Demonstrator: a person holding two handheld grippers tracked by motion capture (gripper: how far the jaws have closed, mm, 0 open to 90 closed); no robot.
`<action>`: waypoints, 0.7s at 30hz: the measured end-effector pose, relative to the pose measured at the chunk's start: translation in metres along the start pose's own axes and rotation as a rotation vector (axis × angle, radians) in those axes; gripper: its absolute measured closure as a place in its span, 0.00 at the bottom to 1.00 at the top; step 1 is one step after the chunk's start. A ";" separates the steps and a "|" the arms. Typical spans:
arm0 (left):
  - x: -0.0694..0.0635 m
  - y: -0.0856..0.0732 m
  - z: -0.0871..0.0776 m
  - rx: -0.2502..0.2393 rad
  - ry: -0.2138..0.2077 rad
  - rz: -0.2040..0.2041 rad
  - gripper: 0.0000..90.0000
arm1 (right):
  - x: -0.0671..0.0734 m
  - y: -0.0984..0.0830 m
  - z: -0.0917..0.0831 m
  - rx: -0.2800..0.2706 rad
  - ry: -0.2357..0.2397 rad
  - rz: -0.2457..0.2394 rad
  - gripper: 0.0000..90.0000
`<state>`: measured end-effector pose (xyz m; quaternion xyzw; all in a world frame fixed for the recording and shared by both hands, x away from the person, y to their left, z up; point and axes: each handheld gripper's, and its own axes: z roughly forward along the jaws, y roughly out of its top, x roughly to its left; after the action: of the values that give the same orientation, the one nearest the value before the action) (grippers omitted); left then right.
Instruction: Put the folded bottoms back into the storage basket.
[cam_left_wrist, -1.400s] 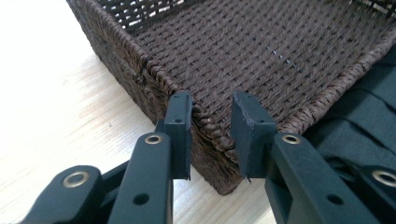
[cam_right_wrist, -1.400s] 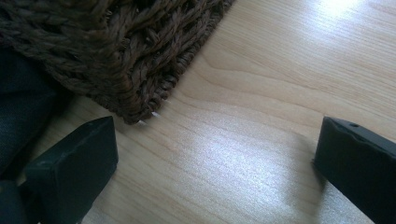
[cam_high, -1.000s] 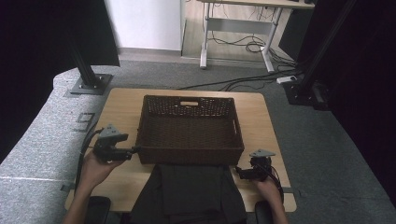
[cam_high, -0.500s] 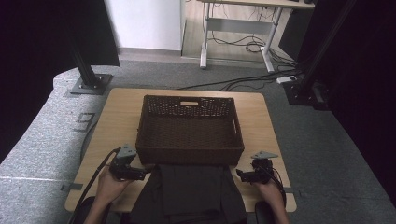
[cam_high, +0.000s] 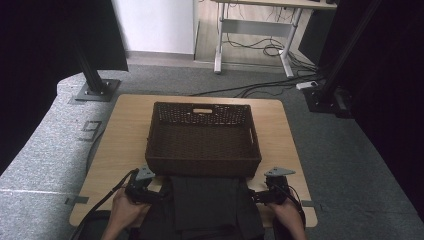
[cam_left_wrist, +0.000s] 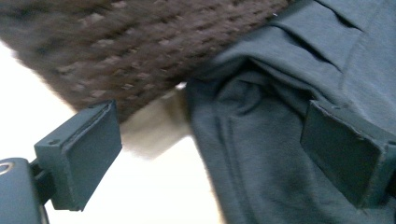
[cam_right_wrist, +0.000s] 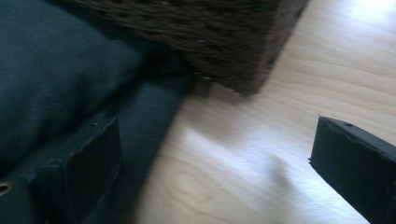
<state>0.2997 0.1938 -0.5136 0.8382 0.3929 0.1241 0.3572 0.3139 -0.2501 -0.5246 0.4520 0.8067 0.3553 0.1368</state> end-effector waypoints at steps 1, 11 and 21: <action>-0.002 0.000 0.001 -0.002 -0.014 -0.007 0.04 | 0.003 0.000 -0.001 0.003 0.011 0.003 0.01; -0.017 -0.001 0.006 -0.028 -0.092 -0.023 0.01 | 0.038 0.004 0.000 0.028 0.131 0.008 0.00; -0.023 -0.009 0.025 0.056 -0.049 -0.041 0.00 | 0.062 0.006 0.019 0.107 0.130 -0.006 0.00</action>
<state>0.2915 0.1676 -0.5358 0.8424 0.4047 0.0852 0.3455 0.2934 -0.1885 -0.5279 0.4322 0.8331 0.3397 0.0608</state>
